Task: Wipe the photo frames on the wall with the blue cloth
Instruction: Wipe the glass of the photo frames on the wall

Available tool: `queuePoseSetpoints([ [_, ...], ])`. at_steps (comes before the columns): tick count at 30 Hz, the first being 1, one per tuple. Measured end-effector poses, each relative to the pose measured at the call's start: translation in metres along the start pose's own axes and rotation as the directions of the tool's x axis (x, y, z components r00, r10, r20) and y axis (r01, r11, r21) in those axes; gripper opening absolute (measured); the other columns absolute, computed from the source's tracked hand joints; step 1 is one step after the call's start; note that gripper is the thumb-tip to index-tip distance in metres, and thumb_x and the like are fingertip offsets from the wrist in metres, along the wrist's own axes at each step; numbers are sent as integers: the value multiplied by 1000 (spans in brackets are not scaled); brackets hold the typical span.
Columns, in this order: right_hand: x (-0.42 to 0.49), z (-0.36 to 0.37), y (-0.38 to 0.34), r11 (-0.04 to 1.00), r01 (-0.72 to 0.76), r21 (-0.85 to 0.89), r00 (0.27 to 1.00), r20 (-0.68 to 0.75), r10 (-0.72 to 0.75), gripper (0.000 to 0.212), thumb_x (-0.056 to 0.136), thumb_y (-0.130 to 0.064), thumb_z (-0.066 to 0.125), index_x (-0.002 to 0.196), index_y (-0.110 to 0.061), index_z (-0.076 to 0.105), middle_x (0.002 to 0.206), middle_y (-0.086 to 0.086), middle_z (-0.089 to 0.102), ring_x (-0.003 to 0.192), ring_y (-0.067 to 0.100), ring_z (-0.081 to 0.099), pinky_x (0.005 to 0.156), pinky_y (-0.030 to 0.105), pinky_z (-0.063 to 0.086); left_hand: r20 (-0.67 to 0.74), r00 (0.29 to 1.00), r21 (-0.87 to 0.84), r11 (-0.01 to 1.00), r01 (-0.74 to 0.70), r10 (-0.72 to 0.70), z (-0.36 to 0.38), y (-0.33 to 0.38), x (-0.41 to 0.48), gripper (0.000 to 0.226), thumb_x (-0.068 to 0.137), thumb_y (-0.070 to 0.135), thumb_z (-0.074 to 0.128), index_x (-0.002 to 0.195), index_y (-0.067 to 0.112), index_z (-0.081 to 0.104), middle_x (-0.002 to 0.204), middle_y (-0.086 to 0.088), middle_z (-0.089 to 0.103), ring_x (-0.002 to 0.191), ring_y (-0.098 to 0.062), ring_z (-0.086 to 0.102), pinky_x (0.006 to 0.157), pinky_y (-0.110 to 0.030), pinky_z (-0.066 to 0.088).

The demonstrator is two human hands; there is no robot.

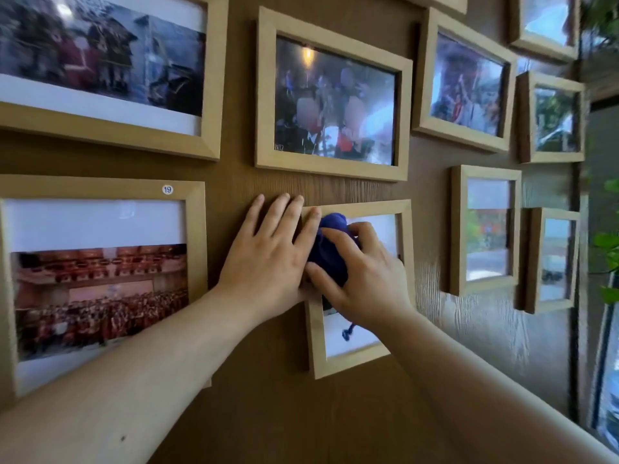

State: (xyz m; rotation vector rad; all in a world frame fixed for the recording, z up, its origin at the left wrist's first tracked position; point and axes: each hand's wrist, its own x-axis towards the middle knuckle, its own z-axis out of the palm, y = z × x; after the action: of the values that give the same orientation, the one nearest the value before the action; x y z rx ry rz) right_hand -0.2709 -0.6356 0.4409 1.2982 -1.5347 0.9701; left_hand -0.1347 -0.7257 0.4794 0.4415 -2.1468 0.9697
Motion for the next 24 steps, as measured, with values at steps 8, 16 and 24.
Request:
queuePoseSetpoints([
  [8,2,-14,60,971,-26,-237,998,-66,10,23,87,-37,59,102,-21,65,96,4,57,71,20,55,50,23,36,-26,1000,13,1000,2,-1,8,-2,1,102,71,74,52,147,13,23,150,-20,34,141,-35,23,115,-57,17],
  [16,-7,-8,40,988,22,-153,999,-26,-26,27,85,-35,61,108,-20,63,100,3,58,68,17,54,48,24,43,-31,1000,15,1000,-1,1,8,-1,0,101,72,74,50,148,13,21,150,-20,33,142,-35,22,115,-58,16],
  [24,-24,-18,67,954,49,-297,997,73,-29,24,82,-30,67,103,-19,64,96,5,59,70,22,57,53,23,33,-30,1000,23,1000,7,-7,9,-1,0,103,71,76,49,148,14,21,153,-19,29,143,-34,19,116,-56,13],
])
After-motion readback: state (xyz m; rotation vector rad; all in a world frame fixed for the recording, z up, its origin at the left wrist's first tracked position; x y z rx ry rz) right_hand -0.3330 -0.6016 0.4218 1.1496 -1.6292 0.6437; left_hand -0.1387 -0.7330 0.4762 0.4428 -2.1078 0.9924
